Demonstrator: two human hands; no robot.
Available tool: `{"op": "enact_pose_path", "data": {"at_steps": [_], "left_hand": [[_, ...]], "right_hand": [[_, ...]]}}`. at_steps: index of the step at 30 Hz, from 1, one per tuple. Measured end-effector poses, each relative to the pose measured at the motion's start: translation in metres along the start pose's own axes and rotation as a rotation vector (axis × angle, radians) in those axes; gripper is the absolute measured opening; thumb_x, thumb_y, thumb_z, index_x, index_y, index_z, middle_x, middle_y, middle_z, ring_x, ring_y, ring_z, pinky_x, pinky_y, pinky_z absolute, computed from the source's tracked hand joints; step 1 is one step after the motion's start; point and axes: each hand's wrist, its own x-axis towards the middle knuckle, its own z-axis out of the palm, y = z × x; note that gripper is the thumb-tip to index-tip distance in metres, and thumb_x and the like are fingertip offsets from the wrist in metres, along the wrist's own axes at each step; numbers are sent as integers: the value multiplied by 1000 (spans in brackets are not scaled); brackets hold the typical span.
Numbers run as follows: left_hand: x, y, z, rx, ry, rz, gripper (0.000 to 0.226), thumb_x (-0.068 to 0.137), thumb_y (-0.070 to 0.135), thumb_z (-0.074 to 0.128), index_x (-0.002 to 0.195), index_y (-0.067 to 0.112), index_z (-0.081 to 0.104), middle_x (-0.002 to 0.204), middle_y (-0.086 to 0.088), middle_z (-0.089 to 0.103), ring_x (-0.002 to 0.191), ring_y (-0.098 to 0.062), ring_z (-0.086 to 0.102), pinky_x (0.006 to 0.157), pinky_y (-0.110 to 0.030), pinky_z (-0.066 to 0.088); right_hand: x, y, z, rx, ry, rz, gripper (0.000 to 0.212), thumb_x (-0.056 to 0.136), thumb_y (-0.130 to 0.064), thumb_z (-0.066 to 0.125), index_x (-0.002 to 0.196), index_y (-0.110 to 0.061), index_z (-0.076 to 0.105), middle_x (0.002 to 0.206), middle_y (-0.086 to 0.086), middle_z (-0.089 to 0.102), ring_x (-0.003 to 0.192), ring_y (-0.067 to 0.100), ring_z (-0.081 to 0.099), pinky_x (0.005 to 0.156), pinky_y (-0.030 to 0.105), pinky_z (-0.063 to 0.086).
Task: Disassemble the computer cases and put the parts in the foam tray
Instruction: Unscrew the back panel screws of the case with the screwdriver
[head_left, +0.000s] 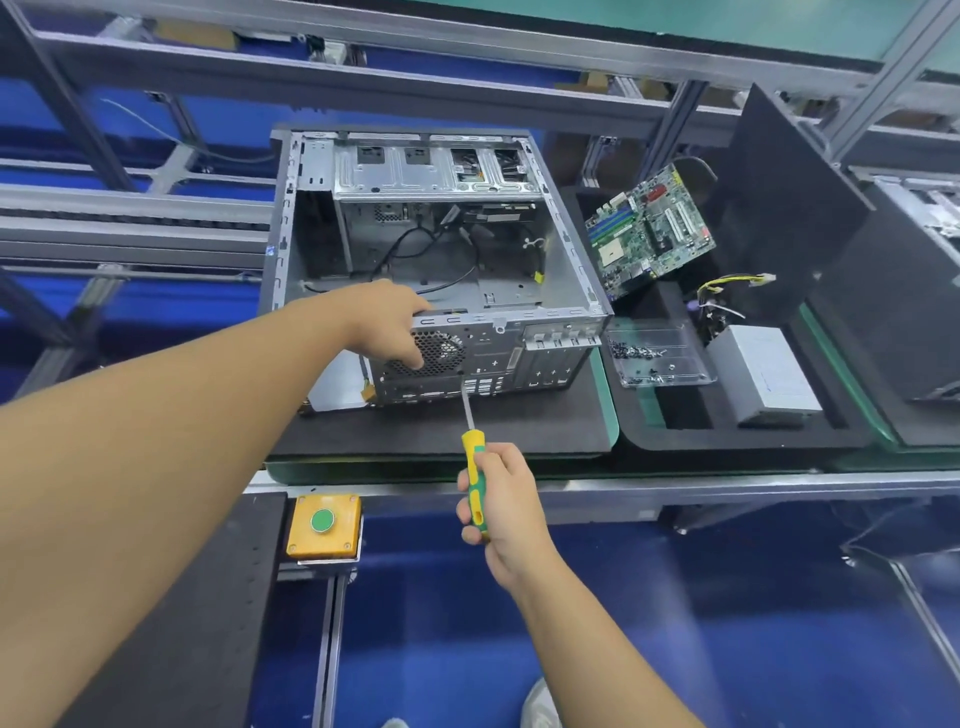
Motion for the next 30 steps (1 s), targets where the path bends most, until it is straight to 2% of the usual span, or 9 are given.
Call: {"op": "enact_pose_path", "data": {"at_steps": [3,10,14,16,20,24,27,30], "left_hand": [[0,0,0,5,2,-3,48,79,36,75,122,22,60,67,2,64,63,-10,58,53,-29,40],[0,0,0,-4,6,-15,48,81,35,75,123,18,59,69,2,65,66,-8,56,56,-29,39],[0,1,0,-18,-5,-6,56,82,34,74,133,20,55,76,4,65,69,-4,53,58,-27,40],[-1,1,-1,-25,-4,-4,56,82,32,74,134,22,54,76,9,61,68,-2,50,57,-27,37],[-1,2,0,-54,-26,-3,53,83,29,74,132,27,55,78,5,66,68,-6,54,57,-28,37],[-1,2,-1,-45,-21,-15,62,84,31,74,140,25,49,78,14,57,67,-2,48,57,-26,35],[-1,1,-1,-50,-21,-12,58,83,30,74,136,24,52,82,9,63,69,-2,50,58,-28,36],[-1,1,0,-60,-26,-2,55,81,29,74,133,27,54,87,3,69,73,-6,56,62,-30,41]], "right_hand": [[2,1,0,16,-1,2,14,97,-22,43,98,-26,56,72,1,59,48,15,44,41,23,28],[6,1,-9,104,-32,75,13,97,-23,43,103,-19,54,71,2,58,48,14,42,40,23,26],[11,3,-17,382,-161,223,19,95,-24,50,108,-13,58,69,1,54,44,12,37,35,21,27],[14,5,-21,525,-258,283,17,91,-22,54,103,-12,61,70,1,51,43,10,35,33,20,27],[21,12,-24,631,-329,309,15,87,-21,57,96,-11,65,69,0,48,41,9,32,32,18,26],[24,16,-19,496,-227,230,19,92,-23,53,103,-11,62,71,2,53,44,11,36,35,21,28],[24,17,-17,258,-68,88,17,94,-22,50,103,-12,59,73,4,59,48,15,42,40,23,30],[21,15,-16,96,20,-16,13,97,-18,49,102,-15,60,73,4,62,49,15,45,42,25,32]]}}
